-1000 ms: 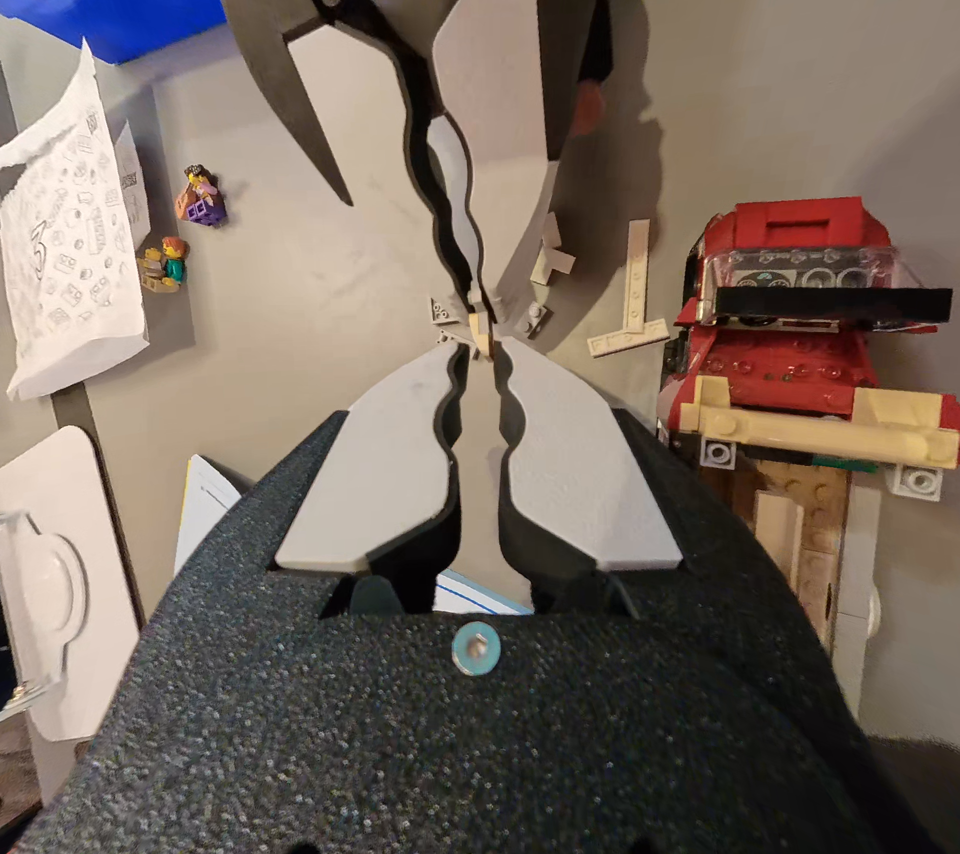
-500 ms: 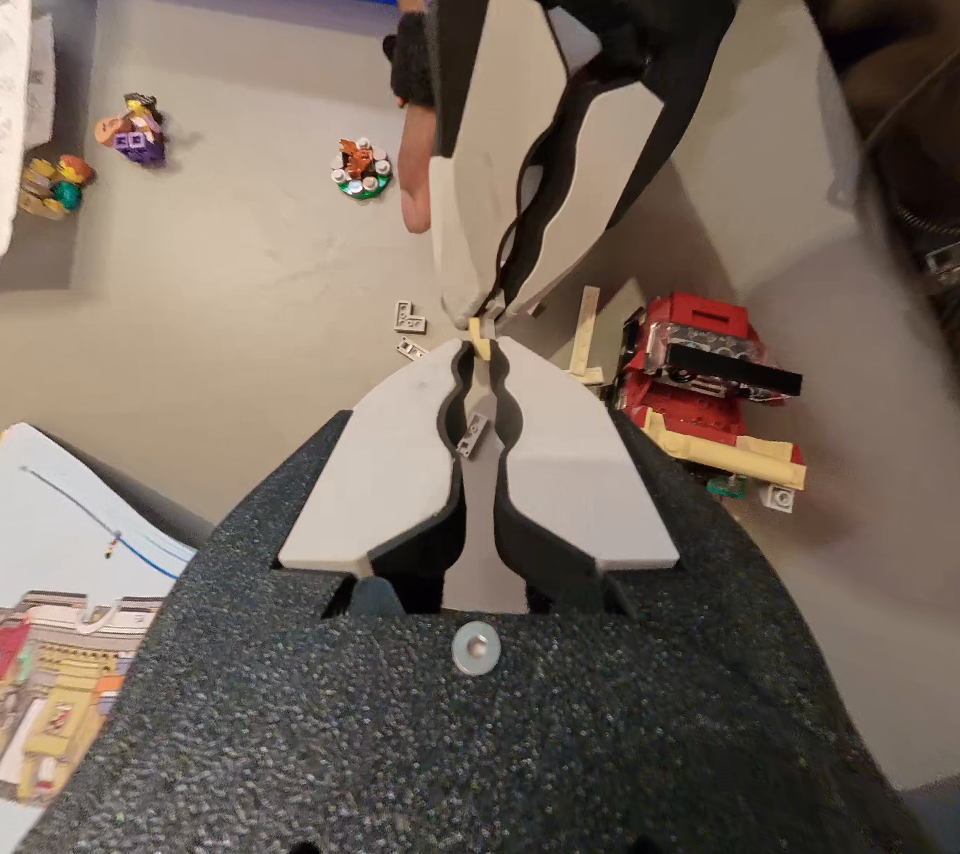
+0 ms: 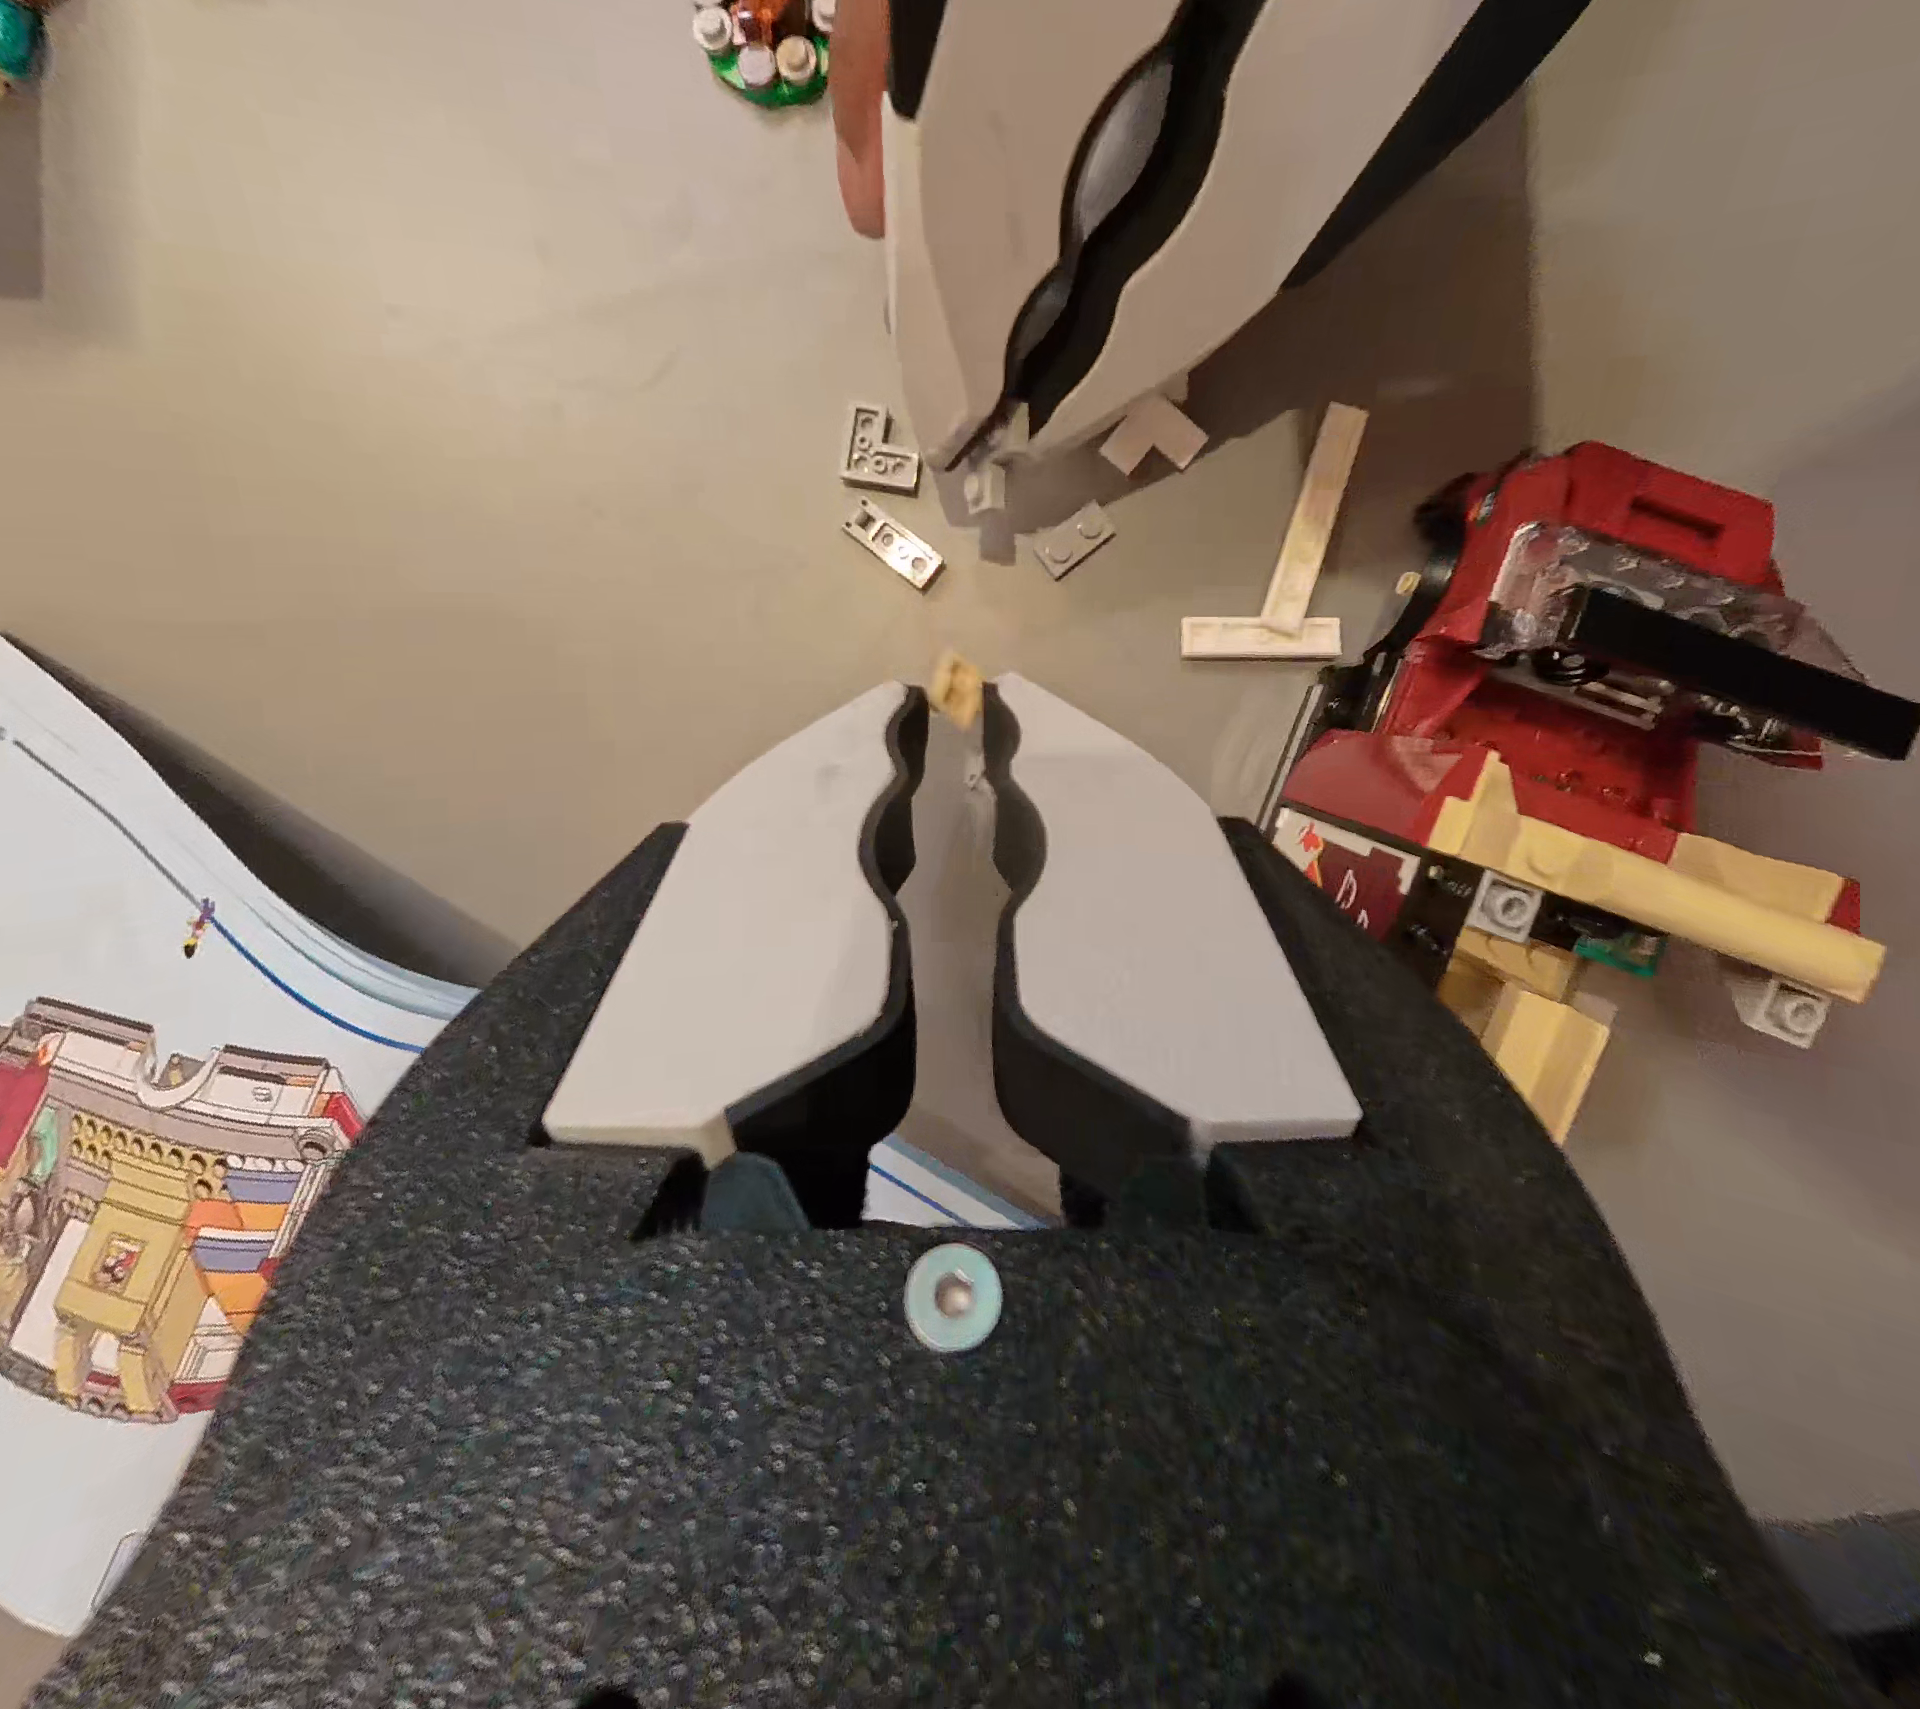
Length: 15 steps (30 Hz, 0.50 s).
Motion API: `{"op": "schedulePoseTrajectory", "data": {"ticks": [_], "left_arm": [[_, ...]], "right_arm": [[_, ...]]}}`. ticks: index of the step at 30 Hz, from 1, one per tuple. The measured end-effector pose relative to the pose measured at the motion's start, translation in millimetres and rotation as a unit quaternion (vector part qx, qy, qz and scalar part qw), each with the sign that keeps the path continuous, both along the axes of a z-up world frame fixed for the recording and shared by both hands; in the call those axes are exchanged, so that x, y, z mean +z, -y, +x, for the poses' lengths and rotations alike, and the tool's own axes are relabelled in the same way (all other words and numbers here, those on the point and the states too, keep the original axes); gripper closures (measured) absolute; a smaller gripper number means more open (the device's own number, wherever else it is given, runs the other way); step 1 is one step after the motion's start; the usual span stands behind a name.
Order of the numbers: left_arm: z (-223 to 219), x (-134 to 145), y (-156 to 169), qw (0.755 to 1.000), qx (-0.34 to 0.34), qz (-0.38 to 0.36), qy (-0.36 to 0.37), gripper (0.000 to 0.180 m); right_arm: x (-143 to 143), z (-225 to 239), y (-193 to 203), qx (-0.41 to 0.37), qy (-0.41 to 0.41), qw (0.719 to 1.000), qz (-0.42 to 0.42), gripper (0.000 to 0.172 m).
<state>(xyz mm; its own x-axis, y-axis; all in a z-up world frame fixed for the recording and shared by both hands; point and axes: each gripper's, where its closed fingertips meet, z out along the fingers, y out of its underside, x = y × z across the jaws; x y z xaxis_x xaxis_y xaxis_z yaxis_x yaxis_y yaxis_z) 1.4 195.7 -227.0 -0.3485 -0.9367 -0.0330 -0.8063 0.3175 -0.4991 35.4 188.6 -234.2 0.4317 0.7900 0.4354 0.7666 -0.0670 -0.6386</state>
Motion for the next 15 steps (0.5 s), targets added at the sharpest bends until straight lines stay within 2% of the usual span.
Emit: {"op": "schedulePoseTrajectory", "data": {"ticks": [5, 9, 12, 15], "left_arm": [[-2, 1, -6, 1.000, 0.013, -0.001, 0.005, 0.155], [-10, 28, -25, 0.996, 0.053, 0.007, 0.065, 0.148], [-30, 51, -54, 0.984, 0.117, 0.033, 0.132, 0.145], [-62, 66, -86, 0.955, 0.210, 0.044, 0.205, 0.140]], "right_arm": [[-1, 0, 1, -0.004, -0.013, 1.000, -0.017, 0.159], [3, 0, 1, -0.005, -0.019, 1.000, -0.010, 0.152], [10, -1, 0, -0.007, -0.037, 0.999, -0.006, 0.148], [16, -1, -3, -0.013, -0.054, 0.998, 0.000, 0.146]]}}
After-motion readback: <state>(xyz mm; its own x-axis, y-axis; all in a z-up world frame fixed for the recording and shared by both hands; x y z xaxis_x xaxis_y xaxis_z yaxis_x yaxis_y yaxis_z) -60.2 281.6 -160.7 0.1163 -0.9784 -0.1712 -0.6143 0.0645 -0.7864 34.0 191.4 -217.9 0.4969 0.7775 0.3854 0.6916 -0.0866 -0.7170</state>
